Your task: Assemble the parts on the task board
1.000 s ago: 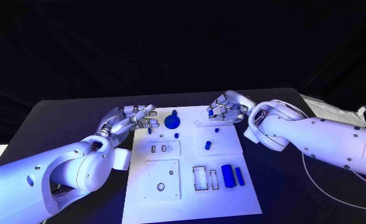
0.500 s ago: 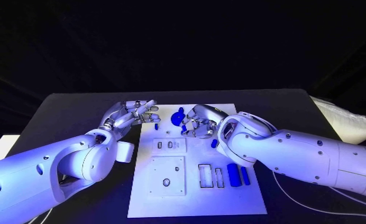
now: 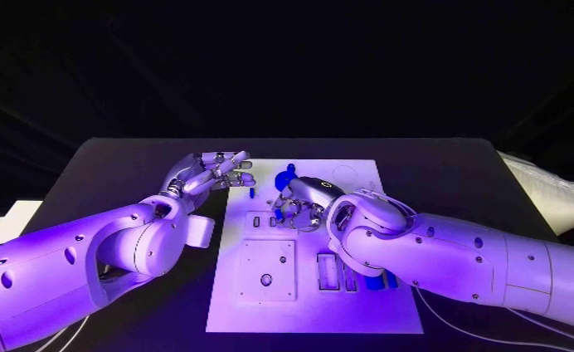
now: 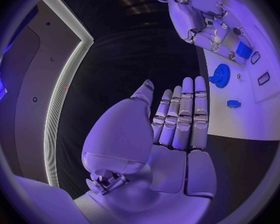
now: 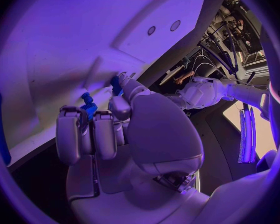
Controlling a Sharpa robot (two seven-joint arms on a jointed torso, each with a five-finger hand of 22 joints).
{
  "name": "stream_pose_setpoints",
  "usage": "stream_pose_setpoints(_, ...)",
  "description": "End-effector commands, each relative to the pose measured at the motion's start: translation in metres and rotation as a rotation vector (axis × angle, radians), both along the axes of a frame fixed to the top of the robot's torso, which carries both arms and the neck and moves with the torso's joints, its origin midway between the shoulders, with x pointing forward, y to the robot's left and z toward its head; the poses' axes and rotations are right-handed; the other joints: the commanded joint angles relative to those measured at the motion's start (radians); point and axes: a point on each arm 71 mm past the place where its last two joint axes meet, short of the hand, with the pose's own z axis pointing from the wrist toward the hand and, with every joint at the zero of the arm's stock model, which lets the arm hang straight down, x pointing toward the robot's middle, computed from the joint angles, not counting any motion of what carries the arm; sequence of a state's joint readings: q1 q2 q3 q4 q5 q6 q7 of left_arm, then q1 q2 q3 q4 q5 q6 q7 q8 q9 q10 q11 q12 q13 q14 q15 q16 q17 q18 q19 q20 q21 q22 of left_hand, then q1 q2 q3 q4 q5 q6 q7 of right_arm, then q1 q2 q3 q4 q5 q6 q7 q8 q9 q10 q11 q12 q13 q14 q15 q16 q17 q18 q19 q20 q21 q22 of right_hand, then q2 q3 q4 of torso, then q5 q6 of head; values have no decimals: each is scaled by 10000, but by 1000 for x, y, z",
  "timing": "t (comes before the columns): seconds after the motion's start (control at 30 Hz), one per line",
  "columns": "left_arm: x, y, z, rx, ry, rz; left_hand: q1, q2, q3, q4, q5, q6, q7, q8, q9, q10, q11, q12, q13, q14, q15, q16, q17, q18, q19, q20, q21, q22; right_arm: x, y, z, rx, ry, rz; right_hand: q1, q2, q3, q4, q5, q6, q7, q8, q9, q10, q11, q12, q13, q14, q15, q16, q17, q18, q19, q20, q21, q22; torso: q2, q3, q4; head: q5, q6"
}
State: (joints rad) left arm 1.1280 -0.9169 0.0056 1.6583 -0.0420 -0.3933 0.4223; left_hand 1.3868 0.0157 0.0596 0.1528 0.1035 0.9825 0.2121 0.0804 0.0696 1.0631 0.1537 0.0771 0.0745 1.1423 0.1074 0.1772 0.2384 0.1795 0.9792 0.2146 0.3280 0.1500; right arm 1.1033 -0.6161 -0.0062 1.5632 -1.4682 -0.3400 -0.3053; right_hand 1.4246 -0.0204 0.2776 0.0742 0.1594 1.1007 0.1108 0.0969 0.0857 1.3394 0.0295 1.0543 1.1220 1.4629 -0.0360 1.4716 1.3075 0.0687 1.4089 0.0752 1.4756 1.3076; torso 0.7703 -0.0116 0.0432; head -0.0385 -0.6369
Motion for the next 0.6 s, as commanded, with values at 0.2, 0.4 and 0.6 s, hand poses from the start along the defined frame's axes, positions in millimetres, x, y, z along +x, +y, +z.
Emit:
stream_pose_setpoints(0.2,0,-2,2,-178,-119,-165,85,0,-15,-69,-45,21,6,-34,-11,7,69,-52,-13,-57,20,-38,14,20,19,20,-2,-15,-3,2,-5,-653,-207,250,-165,-75,74,-17,32,92,10,49,20,28,-40,44,-16,698,-62,-62,788,-144,-32,-44,-54,256,-9,19,-16,53,-86)
stream_pose_setpoints(0.4,0,-1,2,-168,-124,-140,85,0,-15,-69,-45,21,6,-34,-11,7,69,-52,-13,-57,20,-38,14,20,19,20,-2,-15,-4,0,-6,-827,-260,272,-199,-108,77,-26,31,97,9,45,20,30,-41,38,-17,700,-62,-62,790,-145,-29,-44,-54,259,-4,15,-17,71,-119)
stream_pose_setpoints(0.6,0,-1,2,-166,-125,-133,85,0,-15,-69,-45,21,6,-34,-11,7,69,-52,-13,-57,20,-38,14,20,19,20,-2,-15,-4,-1,-7,-1009,-187,337,-249,-141,78,-28,25,104,9,40,21,34,-41,29,-20,702,-62,-60,795,-145,-27,-44,-55,260,-5,9,-10,44,-131)
